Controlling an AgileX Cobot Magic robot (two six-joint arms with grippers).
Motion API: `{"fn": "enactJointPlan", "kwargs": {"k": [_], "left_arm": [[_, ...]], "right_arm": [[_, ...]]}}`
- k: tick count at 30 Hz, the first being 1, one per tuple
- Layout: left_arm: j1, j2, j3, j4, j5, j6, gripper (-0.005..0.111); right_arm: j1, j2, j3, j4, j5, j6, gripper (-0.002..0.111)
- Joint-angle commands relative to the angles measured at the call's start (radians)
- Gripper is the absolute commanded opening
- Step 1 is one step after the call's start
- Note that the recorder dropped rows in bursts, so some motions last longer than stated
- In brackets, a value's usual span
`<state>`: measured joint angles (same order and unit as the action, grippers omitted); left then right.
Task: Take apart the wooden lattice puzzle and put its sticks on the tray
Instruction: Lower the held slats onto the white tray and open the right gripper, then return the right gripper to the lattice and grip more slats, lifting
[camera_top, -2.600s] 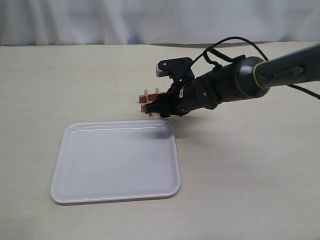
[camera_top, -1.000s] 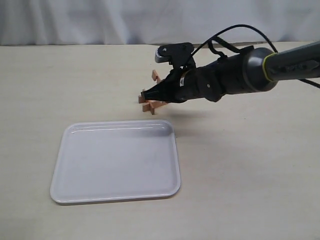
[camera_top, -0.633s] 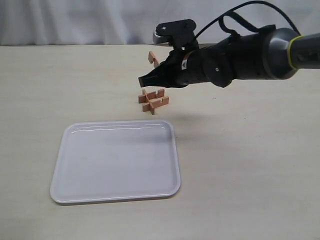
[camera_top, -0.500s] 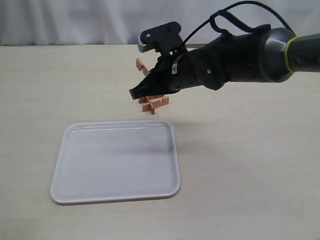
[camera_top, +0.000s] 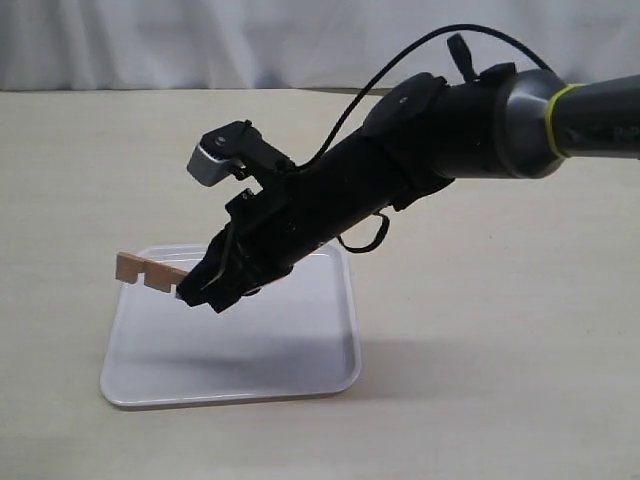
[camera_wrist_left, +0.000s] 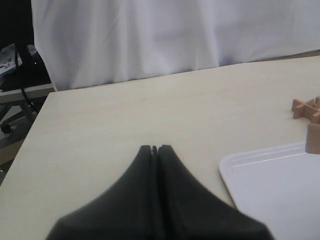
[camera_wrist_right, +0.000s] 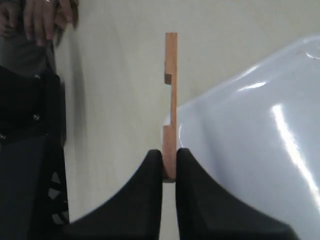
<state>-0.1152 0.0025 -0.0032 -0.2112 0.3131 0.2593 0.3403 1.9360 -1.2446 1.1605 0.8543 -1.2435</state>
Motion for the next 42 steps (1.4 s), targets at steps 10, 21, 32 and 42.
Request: {"fn": "enactJointPlan", "kwargs": {"k": [10, 21, 32, 42], "left_arm": [[0.01, -0.002, 0.003, -0.002, -0.009, 0.005, 0.0], [0.01, -0.002, 0.003, -0.002, -0.009, 0.005, 0.0], [0.01, -0.002, 0.003, -0.002, -0.009, 0.005, 0.0], [0.01, -0.002, 0.003, -0.002, -0.009, 0.005, 0.0]], "right_arm": [[-0.013, 0.121, 0.001, -0.036, -0.044, 0.081, 0.005], [-0.013, 0.143, 0.001, -0.033, -0.095, 0.112, 0.053], [-0.012, -0.047, 0.001, -0.283, -0.494, 0.314, 0.057], [-0.017, 0.097, -0.039, -1.181, -0.594, 1.293, 0.051]]}}
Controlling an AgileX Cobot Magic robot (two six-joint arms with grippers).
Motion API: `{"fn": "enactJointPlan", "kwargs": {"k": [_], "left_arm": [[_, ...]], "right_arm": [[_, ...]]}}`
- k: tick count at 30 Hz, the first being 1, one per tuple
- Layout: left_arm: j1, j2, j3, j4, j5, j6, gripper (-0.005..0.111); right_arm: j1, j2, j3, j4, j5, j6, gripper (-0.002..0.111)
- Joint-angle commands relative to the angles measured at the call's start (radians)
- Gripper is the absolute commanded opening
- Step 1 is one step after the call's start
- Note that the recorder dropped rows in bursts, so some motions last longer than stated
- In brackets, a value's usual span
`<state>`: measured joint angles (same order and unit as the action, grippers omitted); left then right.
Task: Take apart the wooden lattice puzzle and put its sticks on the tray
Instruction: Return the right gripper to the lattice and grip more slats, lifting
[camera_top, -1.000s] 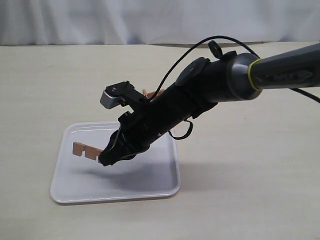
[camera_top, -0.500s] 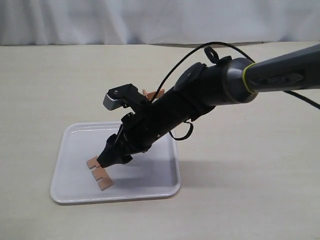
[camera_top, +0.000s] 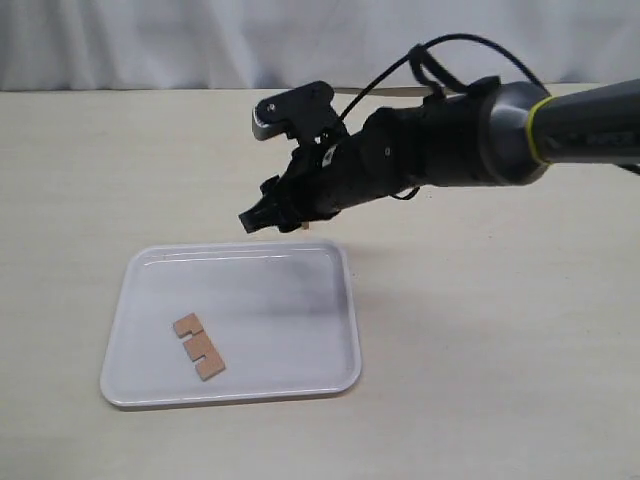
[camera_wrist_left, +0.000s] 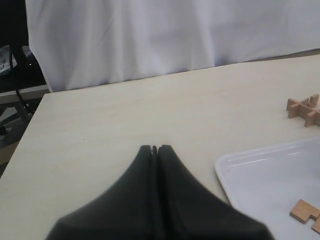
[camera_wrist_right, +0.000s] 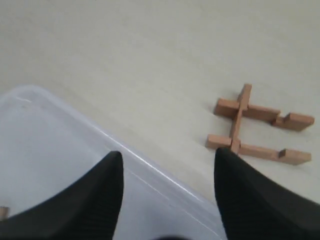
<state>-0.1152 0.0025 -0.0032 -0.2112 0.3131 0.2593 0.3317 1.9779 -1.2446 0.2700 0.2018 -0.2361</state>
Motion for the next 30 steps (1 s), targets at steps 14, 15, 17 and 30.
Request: {"fn": "enactJointPlan", "kwargs": {"k": [14, 15, 17, 30], "left_arm": [[0.01, -0.002, 0.003, -0.002, -0.009, 0.005, 0.0], [0.01, -0.002, 0.003, -0.002, -0.009, 0.005, 0.0], [0.01, -0.002, 0.003, -0.002, -0.009, 0.005, 0.0], [0.01, -0.002, 0.003, -0.002, -0.009, 0.005, 0.0]], "right_arm": [[-0.05, 0.205, -0.186, -0.454, 0.158, 0.525, 0.032], [-0.051, 0.207, -0.186, -0.454, 0.158, 0.525, 0.032], [-0.052, 0.216, -0.186, -0.454, 0.151, 0.525, 0.032], [-0.05, 0.225, -0.186, -0.45, 0.089, 0.527, 0.005]]}}
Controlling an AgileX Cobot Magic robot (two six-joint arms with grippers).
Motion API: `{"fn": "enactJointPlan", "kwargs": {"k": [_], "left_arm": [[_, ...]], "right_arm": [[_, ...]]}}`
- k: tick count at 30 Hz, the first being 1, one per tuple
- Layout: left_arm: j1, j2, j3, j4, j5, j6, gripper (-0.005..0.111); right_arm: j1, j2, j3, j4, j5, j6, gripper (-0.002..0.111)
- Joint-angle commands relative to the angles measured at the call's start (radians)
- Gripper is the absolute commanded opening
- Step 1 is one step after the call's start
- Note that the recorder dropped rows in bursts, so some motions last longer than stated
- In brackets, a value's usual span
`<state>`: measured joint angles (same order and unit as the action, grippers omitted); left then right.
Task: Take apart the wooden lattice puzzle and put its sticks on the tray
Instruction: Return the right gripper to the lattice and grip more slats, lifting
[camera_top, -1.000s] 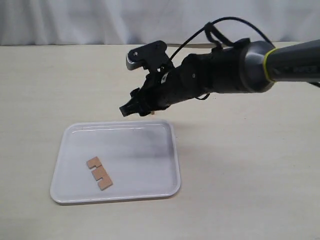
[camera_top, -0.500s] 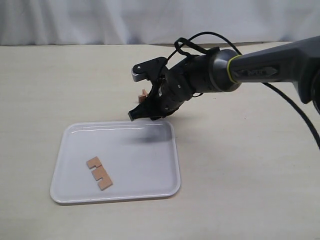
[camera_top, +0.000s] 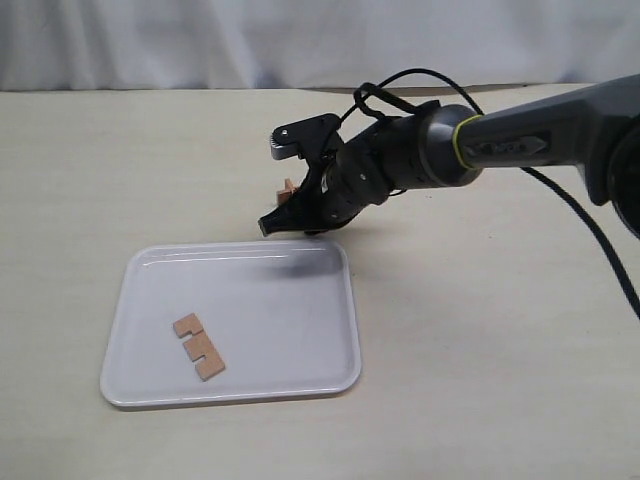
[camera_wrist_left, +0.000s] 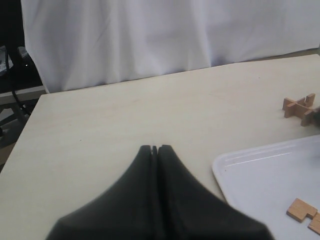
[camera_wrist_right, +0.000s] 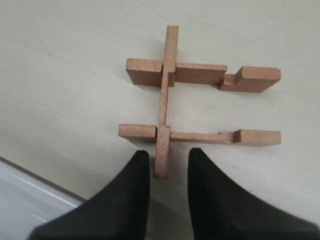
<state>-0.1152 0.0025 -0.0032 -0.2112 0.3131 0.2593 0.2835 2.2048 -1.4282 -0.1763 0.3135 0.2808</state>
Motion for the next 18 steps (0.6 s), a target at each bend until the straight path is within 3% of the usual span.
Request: {"fn": "enactJointPlan", "kwargs": {"k": [1, 18], "left_arm": [[0.01, -0.002, 0.003, -0.002, -0.009, 0.005, 0.0], [0.01, -0.002, 0.003, -0.002, -0.009, 0.005, 0.0]], "right_arm": [[-0.002, -0.002, -0.002, -0.004, -0.025, 0.01, 0.005], [-0.002, -0.154, -0.002, 0.004, 0.092, 0.012, 0.005]]}}
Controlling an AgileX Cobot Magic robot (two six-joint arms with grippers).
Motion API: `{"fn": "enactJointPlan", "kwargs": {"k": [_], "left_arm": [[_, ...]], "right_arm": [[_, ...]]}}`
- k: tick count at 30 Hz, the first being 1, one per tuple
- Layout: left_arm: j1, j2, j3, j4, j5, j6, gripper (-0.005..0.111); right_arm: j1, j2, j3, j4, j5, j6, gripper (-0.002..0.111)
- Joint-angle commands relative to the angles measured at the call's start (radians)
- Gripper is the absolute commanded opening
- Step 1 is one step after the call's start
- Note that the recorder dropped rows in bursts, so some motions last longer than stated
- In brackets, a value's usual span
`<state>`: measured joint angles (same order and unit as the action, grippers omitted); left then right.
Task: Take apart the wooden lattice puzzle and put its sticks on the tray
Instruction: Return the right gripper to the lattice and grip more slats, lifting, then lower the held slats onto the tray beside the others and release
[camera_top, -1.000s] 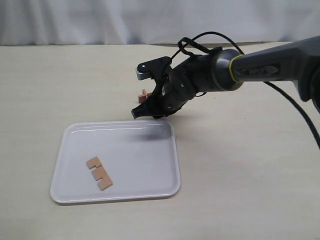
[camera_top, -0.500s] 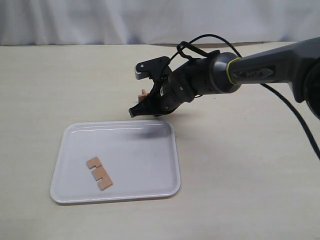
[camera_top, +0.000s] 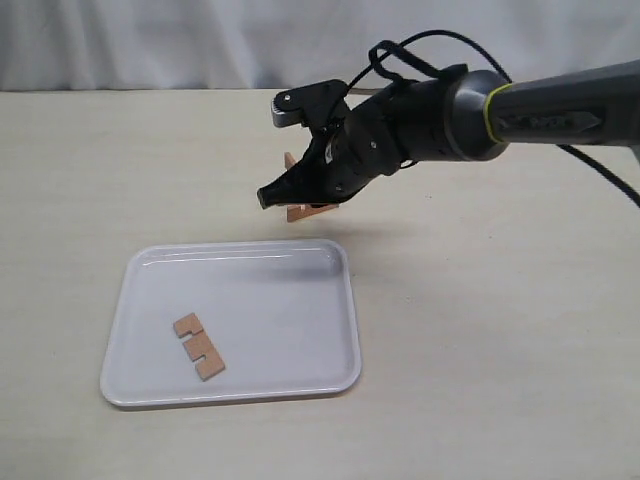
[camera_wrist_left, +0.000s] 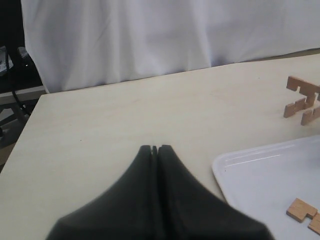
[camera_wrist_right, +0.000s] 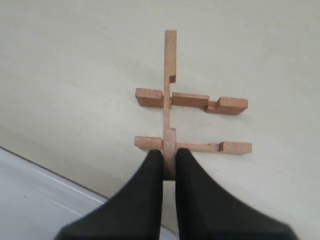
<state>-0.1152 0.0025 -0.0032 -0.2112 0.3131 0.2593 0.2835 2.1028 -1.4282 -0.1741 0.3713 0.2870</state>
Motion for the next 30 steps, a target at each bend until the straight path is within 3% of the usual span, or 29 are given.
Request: {"fn": "enactJointPlan", "kwargs": {"k": [1, 8, 16, 26, 30], "left_arm": [[0.01, -0.002, 0.003, -0.002, -0.009, 0.005, 0.0], [0.01, -0.002, 0.003, -0.002, -0.009, 0.005, 0.0], [0.01, -0.002, 0.003, -0.002, -0.009, 0.005, 0.0], [0.01, -0.002, 0.003, -0.002, -0.009, 0.005, 0.0], [0.01, -0.002, 0.003, -0.002, -0.009, 0.005, 0.0]], "right_arm": [[-0.002, -0.069, 0.0, 0.002, 0.04, 0.006, 0.005], [0.014, -0.194, 0.067, 0.002, 0.045, -0.066, 0.005], [0.109, -0.312, 0.171, 0.024, 0.046, -0.18, 0.005], [0.22, -0.319, 0.21, 0.518, 0.163, -0.677, 0.005], [0.23, -0.267, 0.21, 0.604, 0.22, -0.759, 0.005]]}}
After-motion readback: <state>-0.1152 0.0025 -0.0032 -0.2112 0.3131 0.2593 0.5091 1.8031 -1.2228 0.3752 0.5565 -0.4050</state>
